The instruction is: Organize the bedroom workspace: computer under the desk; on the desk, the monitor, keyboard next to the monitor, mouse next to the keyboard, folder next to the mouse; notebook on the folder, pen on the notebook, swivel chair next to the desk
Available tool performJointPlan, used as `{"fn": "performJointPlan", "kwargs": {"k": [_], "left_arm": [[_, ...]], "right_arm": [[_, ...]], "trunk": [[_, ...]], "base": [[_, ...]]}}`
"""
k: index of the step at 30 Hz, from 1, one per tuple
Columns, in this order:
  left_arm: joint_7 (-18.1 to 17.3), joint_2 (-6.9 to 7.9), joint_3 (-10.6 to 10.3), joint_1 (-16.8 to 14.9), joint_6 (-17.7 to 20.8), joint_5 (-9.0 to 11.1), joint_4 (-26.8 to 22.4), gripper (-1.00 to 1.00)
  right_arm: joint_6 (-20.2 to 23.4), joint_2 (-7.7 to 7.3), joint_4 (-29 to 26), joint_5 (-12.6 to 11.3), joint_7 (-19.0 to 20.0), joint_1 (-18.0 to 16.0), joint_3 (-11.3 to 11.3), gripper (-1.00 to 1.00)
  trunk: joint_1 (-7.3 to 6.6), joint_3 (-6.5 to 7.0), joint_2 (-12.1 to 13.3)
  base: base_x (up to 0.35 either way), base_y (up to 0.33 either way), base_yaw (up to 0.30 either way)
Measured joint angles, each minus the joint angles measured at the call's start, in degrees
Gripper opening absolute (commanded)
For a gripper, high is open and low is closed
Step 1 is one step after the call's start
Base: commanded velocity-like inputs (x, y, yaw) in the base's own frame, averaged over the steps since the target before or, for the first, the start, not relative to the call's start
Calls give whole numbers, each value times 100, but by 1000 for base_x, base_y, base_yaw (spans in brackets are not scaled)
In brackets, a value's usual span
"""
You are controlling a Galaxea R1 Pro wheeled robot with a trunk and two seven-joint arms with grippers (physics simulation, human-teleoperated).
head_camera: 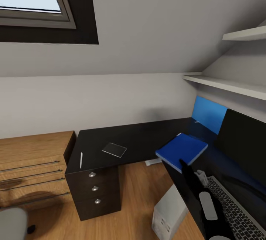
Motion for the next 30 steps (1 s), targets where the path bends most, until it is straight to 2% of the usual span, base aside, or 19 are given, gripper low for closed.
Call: {"fn": "performJointPlan", "kwargs": {"k": [4,9,13,20,23,27,30], "left_arm": [[0,0,0,0,0,0,0,100],[0,0,0,0,0,0,-1,100],[-3,-10,0,0,4,0,1,100],[-6,-17,0,0,3,-8,41,100],[-8,-17,0,0,3,-8,43,100],[-1,-17,0,0,7,-8,44,100],[-1,-17,0,0,8,-8,44,100]], "right_arm": [[-826,14,121,12,-28,-2,344,-100],[-1304,21,391,4,-41,-3,548,-100],[-1432,34,498,-6,-72,-4,584,-100],[-1447,141,526,-76,-77,-4,588,-100],[-1439,154,543,-429,-70,0,584,-100],[-1424,154,566,-1319,-62,-1,587,-100],[-1422,159,577,-1708,-57,-2,588,-100]], "trunk": [[1,0,0],[1,0,0],[0,0,-1],[-2,0,-1],[-2,0,-1],[0,0,0],[1,0,0]], "base": [[20,0,0],[4,0,0],[92,0,0],[290,16,0],[306,64,0],[138,26,0],[29,5,0]]}}
